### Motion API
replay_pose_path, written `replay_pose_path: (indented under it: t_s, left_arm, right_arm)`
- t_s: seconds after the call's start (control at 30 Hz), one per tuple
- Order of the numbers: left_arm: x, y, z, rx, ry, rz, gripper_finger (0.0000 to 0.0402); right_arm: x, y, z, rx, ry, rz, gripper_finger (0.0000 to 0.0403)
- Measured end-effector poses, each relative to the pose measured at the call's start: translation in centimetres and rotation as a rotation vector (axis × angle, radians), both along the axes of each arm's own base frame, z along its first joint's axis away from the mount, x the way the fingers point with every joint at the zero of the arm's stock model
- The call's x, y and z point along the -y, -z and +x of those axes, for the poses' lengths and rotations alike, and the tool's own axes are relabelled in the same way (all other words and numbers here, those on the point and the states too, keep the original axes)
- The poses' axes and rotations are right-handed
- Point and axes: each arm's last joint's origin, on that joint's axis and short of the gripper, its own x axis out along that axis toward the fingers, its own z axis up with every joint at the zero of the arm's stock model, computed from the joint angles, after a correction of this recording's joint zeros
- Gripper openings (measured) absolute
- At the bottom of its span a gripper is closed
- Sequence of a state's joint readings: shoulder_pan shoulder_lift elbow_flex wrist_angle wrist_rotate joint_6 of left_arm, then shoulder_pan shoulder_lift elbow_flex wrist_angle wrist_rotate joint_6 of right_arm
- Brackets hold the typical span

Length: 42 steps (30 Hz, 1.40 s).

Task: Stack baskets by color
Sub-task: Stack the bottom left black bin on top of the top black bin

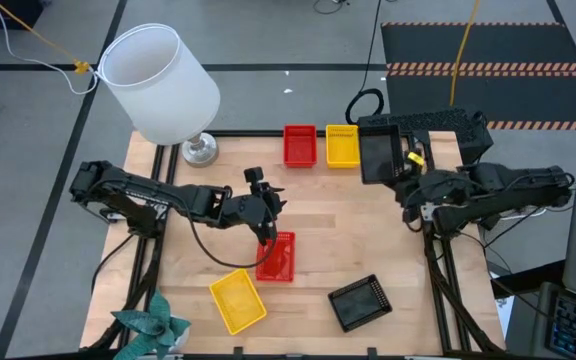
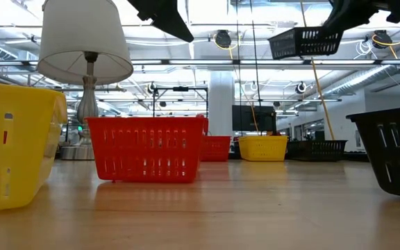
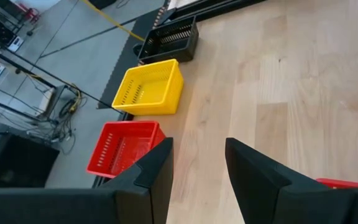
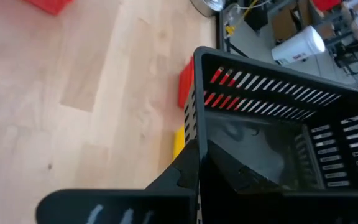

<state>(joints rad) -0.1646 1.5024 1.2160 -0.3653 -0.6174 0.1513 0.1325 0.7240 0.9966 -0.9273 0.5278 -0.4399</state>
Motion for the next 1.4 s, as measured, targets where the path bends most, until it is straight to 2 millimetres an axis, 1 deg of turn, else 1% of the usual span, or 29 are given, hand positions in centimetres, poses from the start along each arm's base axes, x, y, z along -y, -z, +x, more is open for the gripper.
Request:
replay_pose_path:
  t_s: [0.17, 0.3, 0.53, 0.77, 0.93, 1.13, 1.23, 1.4]
  left_arm:
    - [0.0, 0.0, 0.0, 0.001, 0.0, 0.0, 0.0147]
    - [0.0, -0.1, 0.1, 0.013, 0.001, 0.001, 0.0147]
    - [0.0, -0.3, 0.2, 0.029, 0.01, 0.011, 0.0147]
    - [0.0, -0.3, 0.2, 0.022, 0.019, 0.025, 0.0147]
    - [0.0, -0.3, 0.2, 0.019, 0.021, 0.028, 0.0147]
    - [0.0, -0.3, 0.2, 0.016, 0.024, 0.033, 0.0147]
    - [0.0, -0.3, 0.2, 0.015, 0.024, 0.033, 0.0147]
    - [0.0, -0.3, 0.2, 0.015, 0.024, 0.033, 0.0147]
  right_arm:
    - [0.8, -0.3, -1.0, 0.007, 0.028, -0.036, 0.0005]
    - [1.5, -0.5, -1.3, -0.005, 0.046, -0.079, 0.0005]
    - [2.8, -0.7, -0.9, 0.011, 0.059, -0.049, 0.0006]
    - [4.8, -0.1, -0.1, -0.044, 0.095, -0.009, 0.0006]
    - [6.6, 1.9, 0.4, -0.06, 0.148, 0.038, 0.0006]
    - [8.2, 4.7, 0.1, -0.074, 0.216, 0.141, 0.0006]
    - [8.8, 5.8, -0.2, -0.088, 0.252, 0.145, 0.0006]
    - [9.4, 7.2, -0.7, -0.152, 0.256, 0.121, 0.0006]
